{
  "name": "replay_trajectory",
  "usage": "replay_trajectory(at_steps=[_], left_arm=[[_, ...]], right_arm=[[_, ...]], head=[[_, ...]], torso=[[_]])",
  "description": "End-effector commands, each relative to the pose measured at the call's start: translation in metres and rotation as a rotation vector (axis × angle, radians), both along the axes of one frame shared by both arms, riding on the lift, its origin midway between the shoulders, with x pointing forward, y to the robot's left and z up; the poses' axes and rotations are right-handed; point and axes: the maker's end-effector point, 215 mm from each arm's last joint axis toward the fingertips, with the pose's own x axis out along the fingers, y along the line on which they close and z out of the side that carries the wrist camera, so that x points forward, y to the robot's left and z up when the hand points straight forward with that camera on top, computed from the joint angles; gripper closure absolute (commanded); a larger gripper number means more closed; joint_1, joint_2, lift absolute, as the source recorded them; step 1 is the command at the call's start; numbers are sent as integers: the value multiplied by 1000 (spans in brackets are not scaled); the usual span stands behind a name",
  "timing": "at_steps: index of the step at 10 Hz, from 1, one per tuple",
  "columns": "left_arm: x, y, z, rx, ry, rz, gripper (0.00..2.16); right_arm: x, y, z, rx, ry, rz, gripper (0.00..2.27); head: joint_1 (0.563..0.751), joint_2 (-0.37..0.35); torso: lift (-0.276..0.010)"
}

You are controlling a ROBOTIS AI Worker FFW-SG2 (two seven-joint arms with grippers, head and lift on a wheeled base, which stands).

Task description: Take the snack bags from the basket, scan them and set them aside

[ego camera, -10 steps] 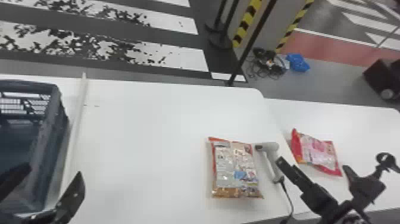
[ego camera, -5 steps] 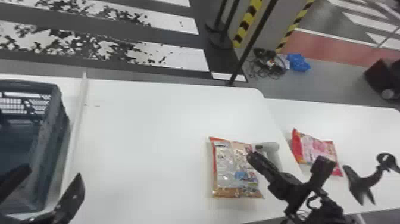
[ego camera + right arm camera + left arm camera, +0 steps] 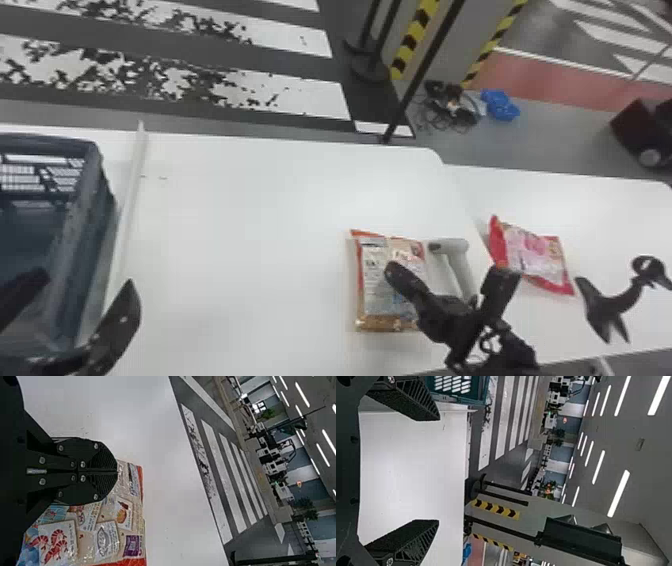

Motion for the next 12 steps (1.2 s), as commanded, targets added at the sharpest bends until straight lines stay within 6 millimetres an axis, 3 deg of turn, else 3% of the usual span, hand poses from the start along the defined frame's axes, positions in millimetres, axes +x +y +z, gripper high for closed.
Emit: replay_trajectory(at_steps=[1,3,7,12], left_arm=[[0,3,0,6,-1,2,70],[-1,6,-3,12,3,5,70],[1,7,-8,15,9,10,70],[0,6,-13,19,12,8,70]], right_arm=[[4,4,-9,-19,7,12,2246],[9,-9,-13,-45,-3,4,2246],[-13,-10,-36,-39,42,55,2246],[-29,32,-46,-18,71,211,2246]], head=[[695,-312],[695,-301],[695,-316],[695,-291]], torso=[[-75],[-75],[-75],[-75]])
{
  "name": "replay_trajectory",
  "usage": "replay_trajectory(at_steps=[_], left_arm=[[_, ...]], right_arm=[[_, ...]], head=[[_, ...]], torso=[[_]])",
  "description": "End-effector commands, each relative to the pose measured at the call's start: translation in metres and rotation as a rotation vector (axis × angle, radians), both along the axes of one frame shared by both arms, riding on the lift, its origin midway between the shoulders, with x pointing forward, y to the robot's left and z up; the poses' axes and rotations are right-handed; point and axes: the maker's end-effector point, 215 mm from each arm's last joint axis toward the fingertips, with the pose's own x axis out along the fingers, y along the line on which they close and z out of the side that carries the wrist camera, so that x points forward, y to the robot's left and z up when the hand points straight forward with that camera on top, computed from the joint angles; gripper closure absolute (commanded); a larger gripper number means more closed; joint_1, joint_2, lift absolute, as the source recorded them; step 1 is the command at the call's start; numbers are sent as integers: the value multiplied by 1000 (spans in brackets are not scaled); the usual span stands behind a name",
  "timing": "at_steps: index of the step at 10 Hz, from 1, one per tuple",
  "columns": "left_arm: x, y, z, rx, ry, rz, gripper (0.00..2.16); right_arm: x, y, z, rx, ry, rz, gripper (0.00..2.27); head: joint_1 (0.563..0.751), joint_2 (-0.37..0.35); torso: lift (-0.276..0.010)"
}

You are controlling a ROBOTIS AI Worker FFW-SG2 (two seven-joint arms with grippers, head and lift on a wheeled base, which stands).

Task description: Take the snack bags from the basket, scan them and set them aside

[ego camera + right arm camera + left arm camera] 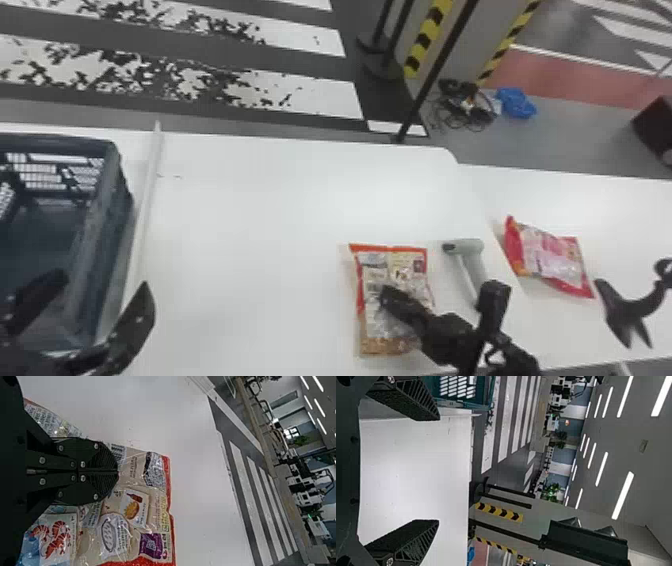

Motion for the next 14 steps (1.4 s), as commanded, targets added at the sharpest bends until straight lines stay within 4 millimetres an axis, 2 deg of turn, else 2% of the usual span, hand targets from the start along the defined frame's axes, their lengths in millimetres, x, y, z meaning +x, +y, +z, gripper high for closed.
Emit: replay_trajectory(at_steps=[1,3,5,6,7,8,9,11,14], left_arm=[[0,0,0,4,-1,-1,70],[-1,0,-1,5,0,-2,70],[0,0,2,3,-9,0,70],[0,-1,4,1,-13,0,70],[0,-1,5,-1,-14,-1,70],[1,-4,7,-4,-19,-3,70],[0,-5,7,-5,-19,-5,70],[1,-6,9,-2,-28,-9,70],[1,-8,0,15,-20,-9,70]], right_arm=[[0,12,0,5,4,38,2246],[-1,19,-2,1,11,58,2246],[2,5,10,9,1,28,2246],[-1,-3,27,23,0,8,1855],[-5,-13,49,31,-9,-11,724],[-6,-26,77,54,-40,-43,-2],[-6,-44,103,78,-81,-90,-2],[-10,-92,110,12,-69,-179,43],[-5,-125,77,-75,4,-198,60]], head=[[695,-275],[695,-251],[695,-243],[695,-254],[695,-262],[695,-282],[695,-304],[695,-350],[695,-350]], torso=[[-75],[-75],[-75],[-75],[-75],[-75],[-75],[-75],[-75]])
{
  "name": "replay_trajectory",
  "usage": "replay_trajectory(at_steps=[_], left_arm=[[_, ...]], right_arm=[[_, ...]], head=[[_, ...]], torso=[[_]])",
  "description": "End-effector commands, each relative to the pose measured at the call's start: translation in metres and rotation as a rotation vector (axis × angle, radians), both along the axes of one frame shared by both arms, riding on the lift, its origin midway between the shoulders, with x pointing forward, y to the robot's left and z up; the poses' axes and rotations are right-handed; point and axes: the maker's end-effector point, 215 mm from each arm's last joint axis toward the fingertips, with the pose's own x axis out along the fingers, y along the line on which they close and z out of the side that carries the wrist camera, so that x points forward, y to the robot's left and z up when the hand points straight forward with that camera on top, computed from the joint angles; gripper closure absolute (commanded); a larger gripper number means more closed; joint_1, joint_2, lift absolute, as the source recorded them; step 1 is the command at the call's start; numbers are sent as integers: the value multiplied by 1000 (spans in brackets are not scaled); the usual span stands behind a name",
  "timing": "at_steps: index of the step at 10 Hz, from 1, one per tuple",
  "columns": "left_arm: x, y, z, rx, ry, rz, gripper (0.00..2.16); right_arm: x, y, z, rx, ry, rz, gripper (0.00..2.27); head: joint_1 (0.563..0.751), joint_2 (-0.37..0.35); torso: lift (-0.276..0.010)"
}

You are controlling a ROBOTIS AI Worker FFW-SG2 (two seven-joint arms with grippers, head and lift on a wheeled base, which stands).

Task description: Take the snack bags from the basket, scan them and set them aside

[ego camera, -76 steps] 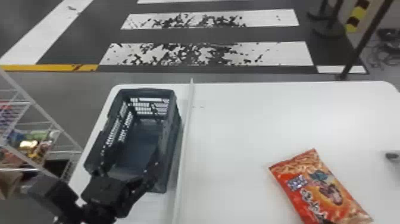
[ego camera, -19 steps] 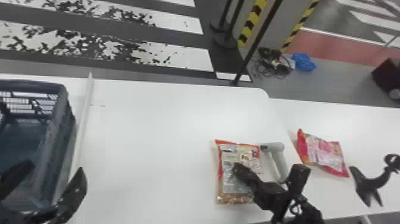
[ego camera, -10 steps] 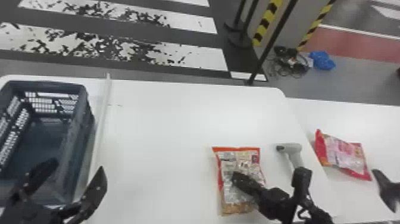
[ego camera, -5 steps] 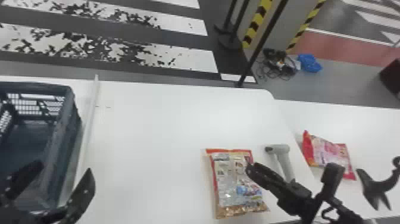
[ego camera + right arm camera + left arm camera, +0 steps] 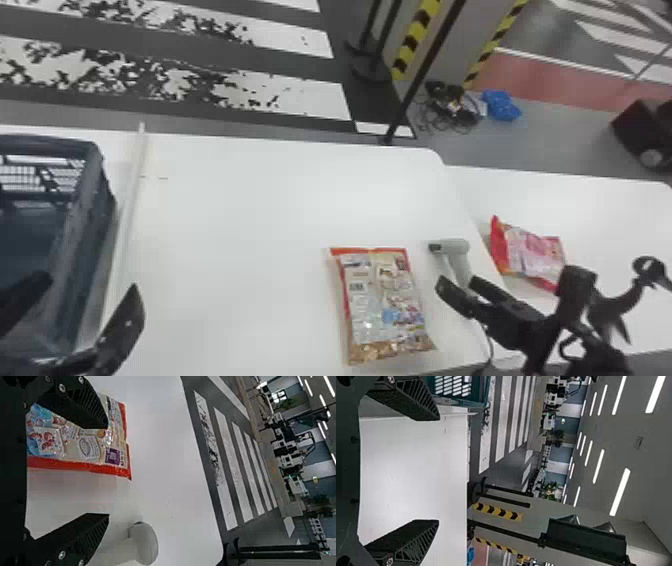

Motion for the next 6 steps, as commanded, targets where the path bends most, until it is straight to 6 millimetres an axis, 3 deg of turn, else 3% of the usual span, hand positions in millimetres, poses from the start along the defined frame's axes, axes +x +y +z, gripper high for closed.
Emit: replay_trajectory(at_steps=[1,6], left_arm=[[0,-1,-1,2,3,-3,70],[6,-1,-1,3,3,2,70]], right_arm=[[8,-14,-16,-35,25,-11,63],[46,-71,-42,-188,18,-18,66]], head=[[695,-350],[695,-350]], torso=[[-75],[-75]])
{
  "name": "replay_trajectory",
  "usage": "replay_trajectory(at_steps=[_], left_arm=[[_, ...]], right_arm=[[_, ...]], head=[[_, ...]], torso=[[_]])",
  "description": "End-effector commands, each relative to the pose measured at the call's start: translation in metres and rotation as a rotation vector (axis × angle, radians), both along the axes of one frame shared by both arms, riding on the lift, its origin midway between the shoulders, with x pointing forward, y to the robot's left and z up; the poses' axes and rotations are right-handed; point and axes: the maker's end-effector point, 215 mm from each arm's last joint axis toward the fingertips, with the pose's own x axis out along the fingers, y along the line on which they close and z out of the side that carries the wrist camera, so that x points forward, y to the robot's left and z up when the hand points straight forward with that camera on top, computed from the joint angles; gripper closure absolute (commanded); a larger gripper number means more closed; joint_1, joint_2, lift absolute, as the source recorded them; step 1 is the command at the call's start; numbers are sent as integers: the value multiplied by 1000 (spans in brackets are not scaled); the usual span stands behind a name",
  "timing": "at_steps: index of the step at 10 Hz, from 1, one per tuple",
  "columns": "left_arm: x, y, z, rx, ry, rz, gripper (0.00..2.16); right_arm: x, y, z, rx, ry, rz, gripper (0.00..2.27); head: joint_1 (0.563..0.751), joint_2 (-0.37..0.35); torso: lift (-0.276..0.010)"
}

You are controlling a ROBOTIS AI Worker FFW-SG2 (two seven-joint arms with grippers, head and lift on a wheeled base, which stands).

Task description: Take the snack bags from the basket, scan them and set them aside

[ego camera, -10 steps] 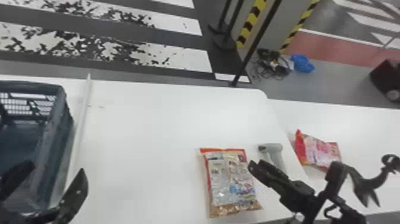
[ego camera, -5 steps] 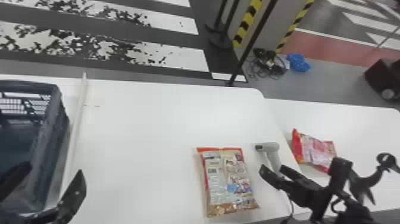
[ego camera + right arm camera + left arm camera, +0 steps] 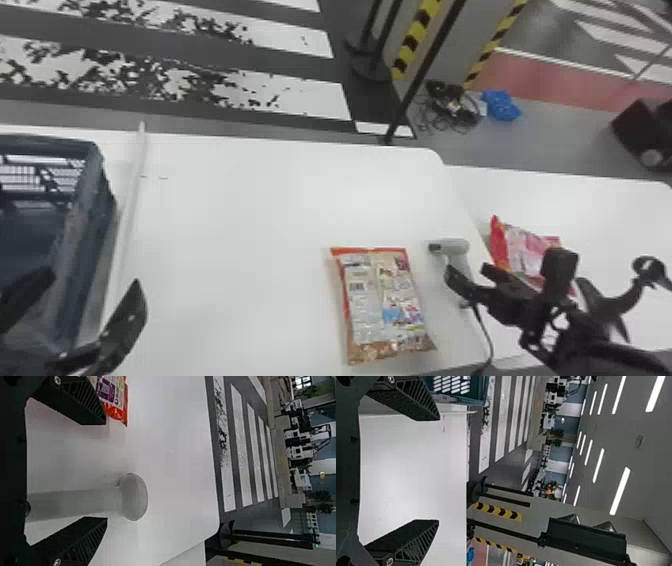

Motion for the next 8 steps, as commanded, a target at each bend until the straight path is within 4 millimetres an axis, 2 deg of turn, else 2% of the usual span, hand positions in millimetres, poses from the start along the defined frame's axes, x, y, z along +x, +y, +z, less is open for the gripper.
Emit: replay_trajectory(at_steps=[1,6,7,8], left_arm=[[1,0,-2,-1,6,2,70],[4,0,-2,-3,10,8,70],[3,0,-3,-2,12,8,70],[4,0,-3,-3,13,8,70]], right_arm=[[9,-12,-8,-15,4,-3,66],[22,-25,-38,-17,43,-6,80],[24,-25,-42,-31,49,6,154],[28,-27,-43,-36,45,5,424]], head=[[695,-350],[695,-350],[695,-350],[695,-350]], torso=[[-75],[-75],[-75],[-75]])
